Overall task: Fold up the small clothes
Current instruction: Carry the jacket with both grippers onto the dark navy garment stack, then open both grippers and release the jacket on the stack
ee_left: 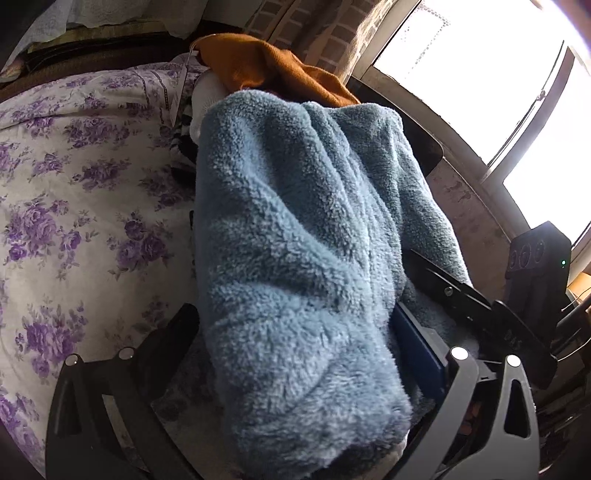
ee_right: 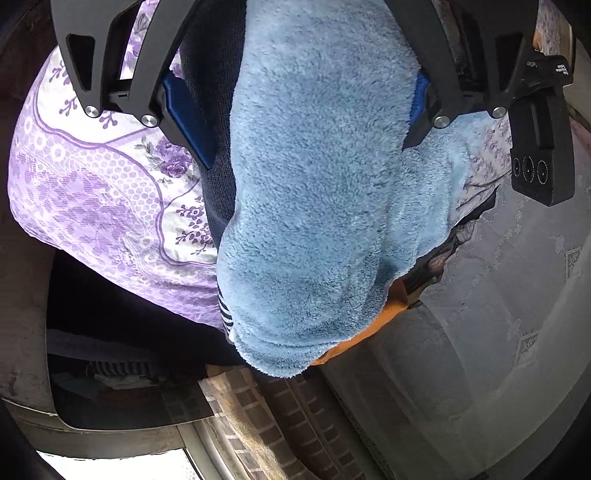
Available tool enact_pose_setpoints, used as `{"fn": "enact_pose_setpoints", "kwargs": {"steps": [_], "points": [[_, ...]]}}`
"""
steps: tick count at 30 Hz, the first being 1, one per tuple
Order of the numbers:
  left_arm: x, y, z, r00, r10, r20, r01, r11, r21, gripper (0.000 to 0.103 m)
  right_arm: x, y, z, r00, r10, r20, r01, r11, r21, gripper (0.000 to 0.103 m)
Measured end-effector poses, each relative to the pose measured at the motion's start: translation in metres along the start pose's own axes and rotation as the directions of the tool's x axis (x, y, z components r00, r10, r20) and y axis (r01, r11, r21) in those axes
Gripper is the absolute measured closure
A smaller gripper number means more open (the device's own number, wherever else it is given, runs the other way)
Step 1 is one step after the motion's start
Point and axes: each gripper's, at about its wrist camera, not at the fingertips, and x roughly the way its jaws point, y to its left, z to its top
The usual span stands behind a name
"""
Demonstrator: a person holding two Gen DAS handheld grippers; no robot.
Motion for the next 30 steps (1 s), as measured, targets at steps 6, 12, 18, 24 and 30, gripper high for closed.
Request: {"fn": "enact_pose_setpoints", "kwargs": {"steps": [6,12,18,24,30], "points": [[-0.002,0.010,0.006,1.000,-0.026,-0.016,0.025,0.999,-0.047,0.004,-0.004,0.003,0.004,0.998,-0.061,-0.012,0.062,0.997,0.044,0.017],[-0.052,0.008,0.002,0.981,0.151,0.126,-0.153,0.988,0.007,0.004,-0.049,0.029,-0.008,0.983,-0.164,0.085,0.162,0.986,0.028,0.014],[-0.088,-0.003,-0.012,0.943,0.264,0.204,-0.277,0.960,0.038,0.004,-0.094,0.061,-0.032,0.961,-0.234,0.149,0.237,0.972,0.000,0.004],[-0.117,-0.032,-0.034,0.875,0.388,0.289,-0.428,0.900,0.089,0.004,-0.123,0.084,-0.051,0.954,-0.249,0.169,0.269,0.957,-0.110,0.004],[-0.133,-0.037,-0.050,0.861,0.413,0.296,-0.450,0.890,0.068,0.004,-0.145,0.097,-0.062,0.958,-0.223,0.179,0.252,0.955,-0.159,0.004]]}}
